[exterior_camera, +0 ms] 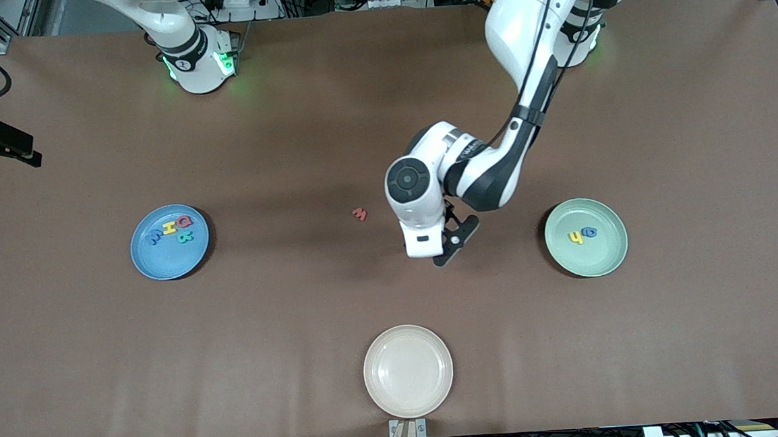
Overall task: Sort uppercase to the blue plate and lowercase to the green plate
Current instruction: 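Carry the m over the green plate and open the left gripper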
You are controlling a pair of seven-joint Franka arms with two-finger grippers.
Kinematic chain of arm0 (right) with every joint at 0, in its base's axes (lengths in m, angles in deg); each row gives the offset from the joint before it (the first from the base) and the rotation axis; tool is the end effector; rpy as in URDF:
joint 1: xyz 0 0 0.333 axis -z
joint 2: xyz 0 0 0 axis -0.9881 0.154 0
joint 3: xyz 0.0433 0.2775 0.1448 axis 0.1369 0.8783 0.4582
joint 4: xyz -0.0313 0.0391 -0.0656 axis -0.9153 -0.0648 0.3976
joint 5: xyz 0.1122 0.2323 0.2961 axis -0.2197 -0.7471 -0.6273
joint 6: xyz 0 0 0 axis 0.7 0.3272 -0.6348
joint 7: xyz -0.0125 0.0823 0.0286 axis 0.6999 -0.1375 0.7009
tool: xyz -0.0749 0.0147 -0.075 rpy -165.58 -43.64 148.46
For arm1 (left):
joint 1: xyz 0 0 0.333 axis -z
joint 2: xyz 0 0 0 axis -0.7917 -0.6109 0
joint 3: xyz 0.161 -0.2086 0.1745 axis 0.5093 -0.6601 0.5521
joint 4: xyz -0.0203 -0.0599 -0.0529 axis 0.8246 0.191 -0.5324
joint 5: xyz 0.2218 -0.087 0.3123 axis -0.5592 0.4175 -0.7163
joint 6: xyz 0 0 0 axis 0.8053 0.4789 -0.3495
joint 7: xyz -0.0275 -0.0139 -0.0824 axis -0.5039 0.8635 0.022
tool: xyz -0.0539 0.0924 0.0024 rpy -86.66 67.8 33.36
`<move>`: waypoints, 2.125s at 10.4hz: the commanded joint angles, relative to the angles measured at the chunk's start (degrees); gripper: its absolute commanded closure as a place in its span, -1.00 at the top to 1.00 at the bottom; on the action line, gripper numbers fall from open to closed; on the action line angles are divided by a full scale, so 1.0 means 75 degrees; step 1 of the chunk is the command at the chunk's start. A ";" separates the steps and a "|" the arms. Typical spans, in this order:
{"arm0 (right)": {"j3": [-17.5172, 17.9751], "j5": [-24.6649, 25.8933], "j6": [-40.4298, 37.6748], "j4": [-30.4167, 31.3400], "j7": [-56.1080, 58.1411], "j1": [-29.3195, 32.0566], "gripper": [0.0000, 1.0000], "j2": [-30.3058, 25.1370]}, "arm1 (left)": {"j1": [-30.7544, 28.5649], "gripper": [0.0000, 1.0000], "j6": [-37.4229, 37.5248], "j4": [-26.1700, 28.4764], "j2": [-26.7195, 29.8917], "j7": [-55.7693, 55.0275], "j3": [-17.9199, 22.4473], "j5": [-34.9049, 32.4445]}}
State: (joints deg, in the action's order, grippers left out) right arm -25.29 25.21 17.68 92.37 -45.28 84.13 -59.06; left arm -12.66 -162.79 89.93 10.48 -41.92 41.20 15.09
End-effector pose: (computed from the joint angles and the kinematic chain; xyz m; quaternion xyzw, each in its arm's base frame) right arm 0.5522 -0.0198 0.6589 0.9991 0.0090 -0.0403 0.0089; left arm 0.5780 -0.4534 0.2633 -0.9243 -0.3737 -0.0100 0.0775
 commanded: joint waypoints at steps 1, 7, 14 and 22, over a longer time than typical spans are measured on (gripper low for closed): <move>0.0016 -0.0022 -0.0067 -0.0036 -0.0043 0.0011 1.00 -0.0033 | -0.0438 -1.00 -0.0051 0.1240 0.1093 0.0479 -0.0050 0.0037; -0.0007 -0.0303 -0.0091 -0.0036 -0.0020 0.0117 1.00 -0.0056 | -0.2101 -1.00 -0.0756 0.3294 0.2174 0.2059 -0.0073 -0.0127; -0.0007 -0.0303 -0.0091 -0.0036 -0.0020 0.0117 1.00 -0.0056 | -0.3708 0.23 -0.0721 0.3764 0.2186 0.3983 -0.0074 -0.0127; -0.0019 -0.0292 -0.0091 -0.0036 -0.0008 0.0128 1.00 -0.0056 | -0.2225 1.00 -0.0744 0.3461 0.2210 0.2537 -0.0425 -0.0057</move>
State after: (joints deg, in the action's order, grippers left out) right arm -25.51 23.85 17.52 92.35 -45.28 84.67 -59.08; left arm -33.11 -168.19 116.35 26.23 -18.01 37.69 14.84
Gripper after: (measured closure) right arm 0.000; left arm 0.000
